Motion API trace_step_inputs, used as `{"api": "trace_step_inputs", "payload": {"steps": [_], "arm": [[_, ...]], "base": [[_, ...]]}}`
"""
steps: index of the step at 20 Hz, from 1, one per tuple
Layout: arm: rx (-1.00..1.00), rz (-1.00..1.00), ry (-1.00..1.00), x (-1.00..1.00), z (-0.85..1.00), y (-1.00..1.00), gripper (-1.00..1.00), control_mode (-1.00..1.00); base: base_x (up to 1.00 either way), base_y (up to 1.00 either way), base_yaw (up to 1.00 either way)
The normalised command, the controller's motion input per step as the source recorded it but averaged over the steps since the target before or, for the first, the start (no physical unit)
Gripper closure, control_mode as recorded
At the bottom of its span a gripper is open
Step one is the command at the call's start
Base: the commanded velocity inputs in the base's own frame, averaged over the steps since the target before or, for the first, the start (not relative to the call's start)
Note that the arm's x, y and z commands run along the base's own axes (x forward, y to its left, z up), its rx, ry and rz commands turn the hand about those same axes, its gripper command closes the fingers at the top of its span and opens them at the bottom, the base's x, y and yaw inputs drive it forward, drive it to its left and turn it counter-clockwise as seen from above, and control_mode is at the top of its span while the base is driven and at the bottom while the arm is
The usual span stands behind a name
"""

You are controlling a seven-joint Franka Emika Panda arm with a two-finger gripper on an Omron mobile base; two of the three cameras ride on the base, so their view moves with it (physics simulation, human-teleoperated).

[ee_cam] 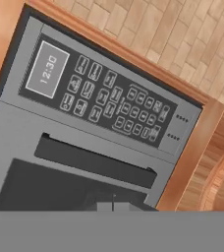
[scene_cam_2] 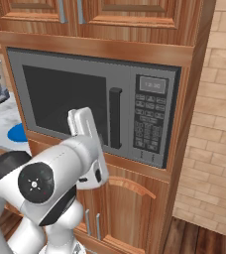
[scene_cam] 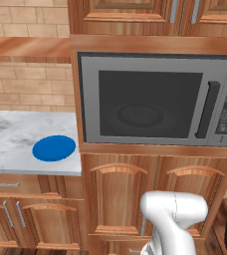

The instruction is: Pick the marshmallow from the counter and place it in the microwave. Then turn on the microwave.

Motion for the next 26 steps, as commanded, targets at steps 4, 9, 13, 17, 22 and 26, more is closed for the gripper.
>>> {"api": "trace_step_inputs", "payload": {"steps": [4,9,13,17,22,26], "arm": [[0.17,-0.05,-0.14,-0.02,-0.03,-0.01,1.00,-1.00],[0.20,-0.06,-0.07,0.00,-0.12,-0.10,1.00,-1.00],[0.19,-0.05,-0.04,0.00,-0.19,-0.13,1.00,-1.00],[0.17,-0.02,-0.06,0.00,-0.19,-0.13,1.00,-1.00],[0.18,-0.03,-0.04,0.00,-0.08,-0.13,1.00,-1.00],[0.16,-0.03,-0.02,0.00,-0.01,-0.11,1.00,-1.00]], "base": [[0.00,0.00,0.00],[0.00,0.00,0.00],[0.00,0.00,0.00],[0.00,0.00,0.00],[0.00,0.00,0.00],[0.00,0.00,0.00]]}}
